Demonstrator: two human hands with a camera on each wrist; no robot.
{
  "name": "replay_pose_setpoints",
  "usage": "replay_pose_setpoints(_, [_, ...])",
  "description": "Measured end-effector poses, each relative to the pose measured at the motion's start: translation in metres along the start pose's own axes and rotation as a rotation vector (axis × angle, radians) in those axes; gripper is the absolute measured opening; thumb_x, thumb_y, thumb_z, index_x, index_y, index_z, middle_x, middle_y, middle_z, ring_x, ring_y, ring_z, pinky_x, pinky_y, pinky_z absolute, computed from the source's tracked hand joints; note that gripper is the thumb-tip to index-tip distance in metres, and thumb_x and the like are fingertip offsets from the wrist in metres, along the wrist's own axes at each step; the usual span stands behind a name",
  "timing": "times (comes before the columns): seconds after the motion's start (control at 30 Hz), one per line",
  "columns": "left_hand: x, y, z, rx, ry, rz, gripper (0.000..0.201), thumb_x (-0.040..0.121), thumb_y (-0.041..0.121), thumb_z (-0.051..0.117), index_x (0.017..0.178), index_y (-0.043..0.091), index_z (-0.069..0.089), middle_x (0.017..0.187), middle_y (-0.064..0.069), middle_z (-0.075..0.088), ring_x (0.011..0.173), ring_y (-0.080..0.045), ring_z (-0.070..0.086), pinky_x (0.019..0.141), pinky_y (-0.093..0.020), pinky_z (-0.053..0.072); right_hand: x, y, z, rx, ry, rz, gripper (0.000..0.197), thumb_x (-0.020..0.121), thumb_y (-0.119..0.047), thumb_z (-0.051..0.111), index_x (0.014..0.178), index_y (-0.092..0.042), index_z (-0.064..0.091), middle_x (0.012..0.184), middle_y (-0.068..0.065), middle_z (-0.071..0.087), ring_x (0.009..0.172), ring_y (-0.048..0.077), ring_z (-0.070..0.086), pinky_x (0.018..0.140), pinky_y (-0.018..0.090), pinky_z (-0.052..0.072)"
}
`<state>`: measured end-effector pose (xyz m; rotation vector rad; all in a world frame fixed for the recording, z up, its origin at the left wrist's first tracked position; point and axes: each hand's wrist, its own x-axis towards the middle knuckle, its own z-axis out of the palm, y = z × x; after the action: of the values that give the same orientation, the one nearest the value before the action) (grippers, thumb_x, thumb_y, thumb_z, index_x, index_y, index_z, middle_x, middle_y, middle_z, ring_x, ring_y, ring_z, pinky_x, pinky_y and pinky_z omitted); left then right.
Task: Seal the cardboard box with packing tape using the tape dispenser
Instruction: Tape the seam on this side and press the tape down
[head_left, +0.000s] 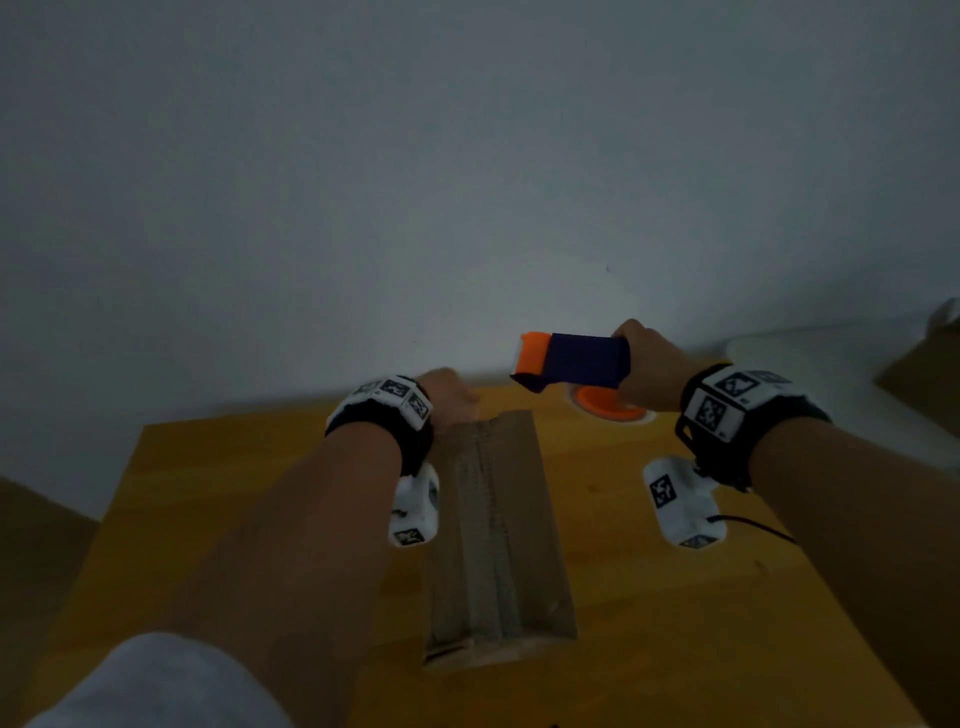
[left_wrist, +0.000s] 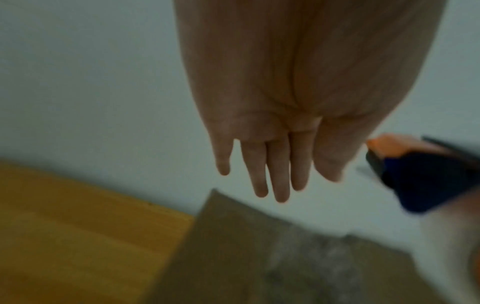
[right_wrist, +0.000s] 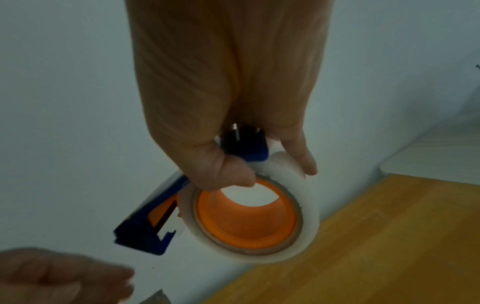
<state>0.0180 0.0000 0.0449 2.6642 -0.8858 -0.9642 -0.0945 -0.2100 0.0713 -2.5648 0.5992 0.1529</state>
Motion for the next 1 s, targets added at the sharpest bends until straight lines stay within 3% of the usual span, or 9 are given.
replay_pose_setpoints(0.07, [0.002,0.006,-0.013,-0.369,0.180,-0.004,0.035,0.097,0.016,0.047,0.129,0.004,0.055,0.133,-0.012,0.055,0.127,-0.026,0.050,0.102,-0.031,0.038,-0.003,-0.005,-0.005,0.023,-0.015,-0.024,0.037,0.079,-0.006,0.066,0.109,-0.006,0.044,0.086,0.003,0.052,0.061,0.009,0.045,0.050,0.020,0.035])
replay_pose_setpoints(0.13, [0.000,0.015,-0.023,-0.754,0.239,-0.020,0.036,0.097,0.007,0.045,0.132,0.002,0.052,0.135,-0.016,0.055,0.123,-0.029,0.054,0.095,-0.032,0.043,-0.006,-0.012,-0.008,0.047,-0.023,-0.058,0.039,0.079,-0.002,0.064,0.112,-0.002,0.045,0.079,-0.001,0.048,0.060,0.007,0.043,0.050,0.019,0.034])
replay_pose_setpoints(0.2, [-0.003,0.023,-0.027,-1.037,0.192,-0.031,0.030,0.099,0.007,0.040,0.124,0.001,0.055,0.122,-0.017,0.061,0.107,-0.029,0.061,0.086,-0.034,0.046,-0.009,-0.018,-0.010,0.071,-0.021,-0.089,0.042,0.077,-0.001,0.066,0.114,-0.003,0.044,0.085,0.001,0.049,0.063,0.006,0.043,0.051,0.019,0.034])
replay_pose_setpoints(0.33, [-0.011,0.028,-0.026,-1.246,0.150,0.008,0.019,0.097,0.010,0.045,0.086,0.006,0.061,0.086,-0.014,0.064,0.076,-0.023,0.063,0.073,-0.032,0.052,-0.015,-0.029,-0.016,0.101,-0.023,-0.131,0.041,0.077,-0.002,0.067,0.106,-0.009,0.039,0.079,-0.006,0.045,0.064,0.005,0.043,0.052,0.018,0.036])
replay_pose_setpoints(0.53, [-0.016,0.023,-0.029,-1.347,0.185,0.011,0.016,0.094,0.014,0.054,0.098,0.002,0.062,0.094,-0.014,0.068,0.080,-0.022,0.066,0.075,-0.030,0.055,-0.018,-0.037,-0.020,0.117,-0.018,-0.140,0.044,0.076,0.000,0.066,0.113,-0.005,0.041,0.079,-0.007,0.043,0.066,0.008,0.045,0.053,0.020,0.037])
replay_pose_setpoints(0.7, [-0.022,0.024,-0.029,-1.382,0.212,-0.082,0.014,0.093,0.002,0.050,0.084,-0.001,0.060,0.113,-0.022,0.064,0.077,-0.023,0.063,0.079,-0.035,0.055,-0.022,-0.041,-0.021,0.118,-0.011,-0.153,0.046,0.077,0.000,0.066,0.116,-0.004,0.042,0.079,-0.008,0.043,0.064,0.004,0.043,0.052,0.018,0.033])
replay_pose_setpoints(0.77, [-0.023,0.024,-0.029,-1.351,0.201,-0.096,0.015,0.094,0.003,0.049,0.095,-0.003,0.062,0.117,-0.024,0.064,0.082,-0.025,0.065,0.077,-0.034,0.055,-0.023,-0.042,-0.022,0.112,-0.010,-0.156,0.046,0.077,-0.001,0.066,0.116,-0.004,0.042,0.079,-0.009,0.043,0.065,0.004,0.044,0.053,0.018,0.034])
replay_pose_setpoints(0.87, [-0.027,0.025,-0.029,-1.300,0.220,-0.084,0.027,0.097,0.003,0.042,0.118,-0.005,0.057,0.113,-0.025,0.065,0.087,-0.027,0.066,0.075,-0.033,0.056,-0.025,-0.044,-0.021,0.104,-0.017,-0.159,0.045,0.077,-0.002,0.066,0.115,-0.004,0.041,0.080,-0.007,0.044,0.066,0.007,0.045,0.053,0.020,0.036])
replay_pose_setpoints(1.0, [-0.032,0.024,-0.030,-1.254,0.219,-0.046,0.027,0.093,-0.003,0.047,0.119,0.001,0.052,0.094,-0.015,0.065,0.082,-0.022,0.065,0.079,-0.034,0.055,-0.030,-0.046,-0.022,0.098,-0.029,-0.171,0.041,0.078,-0.007,0.068,0.107,-0.009,0.040,0.086,-0.001,0.048,0.076,0.018,0.049,0.055,0.022,0.039])
